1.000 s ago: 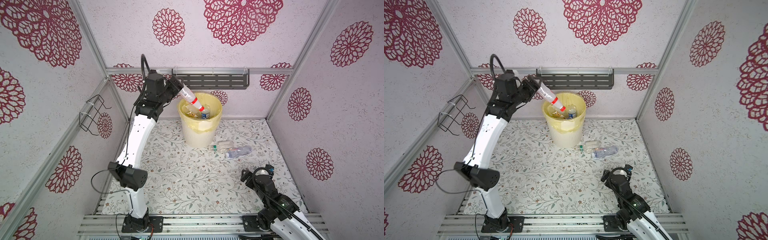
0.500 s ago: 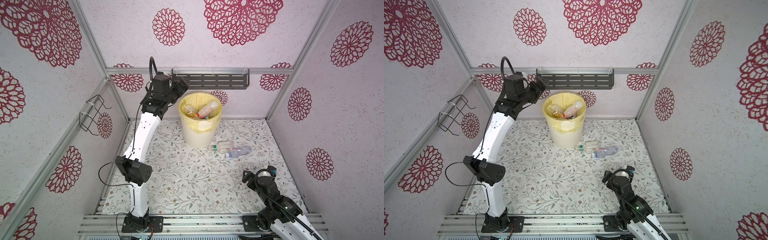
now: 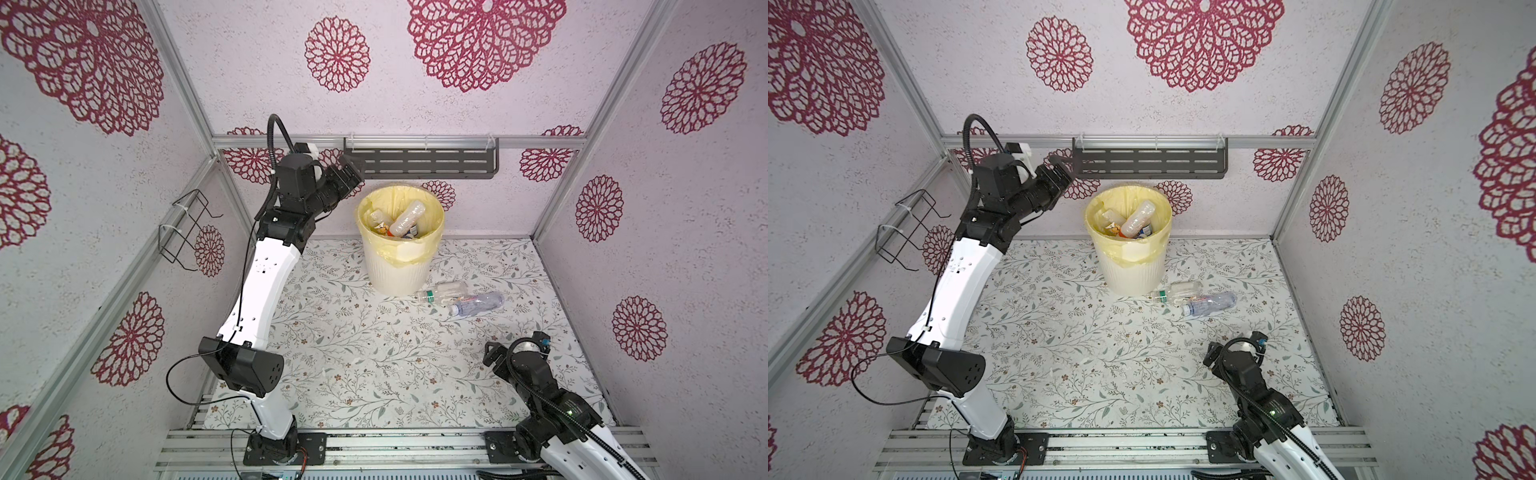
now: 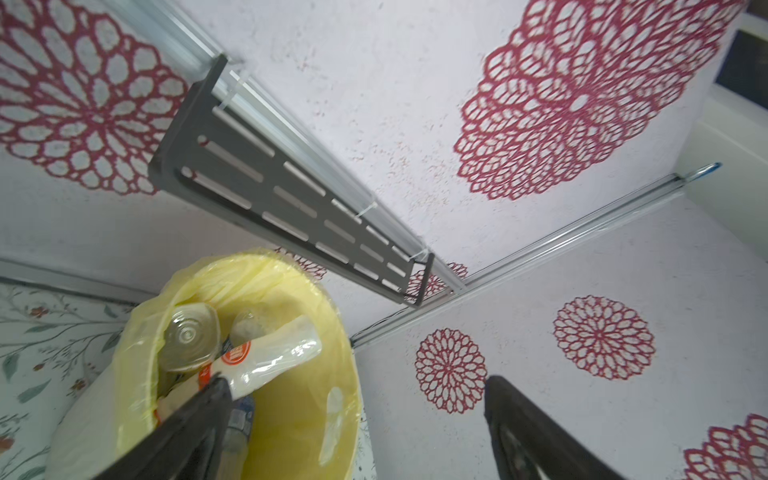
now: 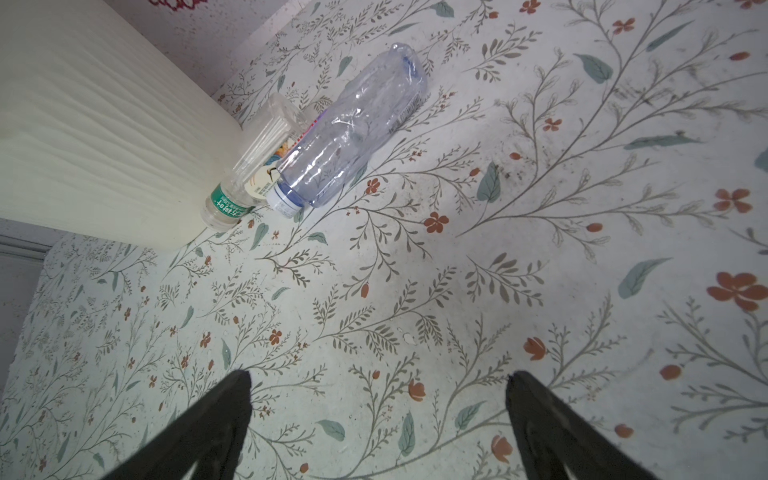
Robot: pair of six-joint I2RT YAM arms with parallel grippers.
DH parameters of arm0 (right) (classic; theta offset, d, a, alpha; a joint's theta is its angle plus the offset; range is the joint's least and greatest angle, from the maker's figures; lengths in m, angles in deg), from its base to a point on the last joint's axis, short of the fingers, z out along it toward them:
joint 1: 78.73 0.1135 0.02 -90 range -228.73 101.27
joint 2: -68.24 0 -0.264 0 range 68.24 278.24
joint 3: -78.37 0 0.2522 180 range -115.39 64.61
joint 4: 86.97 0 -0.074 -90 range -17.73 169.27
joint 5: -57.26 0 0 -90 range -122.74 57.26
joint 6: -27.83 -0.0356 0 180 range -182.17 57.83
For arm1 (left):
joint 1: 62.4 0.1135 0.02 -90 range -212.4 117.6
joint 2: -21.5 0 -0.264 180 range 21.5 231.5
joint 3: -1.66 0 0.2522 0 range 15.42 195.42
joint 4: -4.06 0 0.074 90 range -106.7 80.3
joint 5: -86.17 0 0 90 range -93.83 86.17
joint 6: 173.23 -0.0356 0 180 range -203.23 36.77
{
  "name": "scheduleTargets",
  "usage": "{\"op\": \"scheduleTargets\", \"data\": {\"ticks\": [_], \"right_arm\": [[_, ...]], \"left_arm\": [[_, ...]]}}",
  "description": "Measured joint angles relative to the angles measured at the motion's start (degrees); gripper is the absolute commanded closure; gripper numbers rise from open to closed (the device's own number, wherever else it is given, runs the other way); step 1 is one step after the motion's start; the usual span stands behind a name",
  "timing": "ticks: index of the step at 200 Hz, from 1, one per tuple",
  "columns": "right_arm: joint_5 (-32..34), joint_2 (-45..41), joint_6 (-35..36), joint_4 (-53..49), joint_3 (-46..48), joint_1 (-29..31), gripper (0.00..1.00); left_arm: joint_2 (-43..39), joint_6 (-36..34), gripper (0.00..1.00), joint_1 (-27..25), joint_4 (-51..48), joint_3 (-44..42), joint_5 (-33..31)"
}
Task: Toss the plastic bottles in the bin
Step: 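Withdraw the left gripper from the bin while the right gripper moves toward the bottles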
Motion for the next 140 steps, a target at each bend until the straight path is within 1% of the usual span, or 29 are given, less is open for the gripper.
{"op": "scheduleTargets", "data": {"ticks": [34, 77, 107, 140], "right_arm": [[-1.2, 6.1, 0.0, 0.1, -0.6, 0.0, 0.01], [-2.8, 12.6, 0.0, 0.4, -5.1, -0.1, 0.01], [-3.4, 14.8, 0.0, 0.8, -7.1, -0.1, 0.01], [-4.3, 15.0, 0.0, 0.9, -7.4, -0.1, 0.01]], "left_arm": [[-3.6, -2.3, 0.03, 0.0, -1.6, -8.7, 0.2], [-12.1, -4.5, 0.03, 0.0, -1.9, -17.2, 0.2], [-17.2, -5.7, 0.03, 0.0, -2.4, -22.1, -0.3], [-21.1, -6.5, 0.03, 0.0, -4.2, -26.8, -1.2]]}}
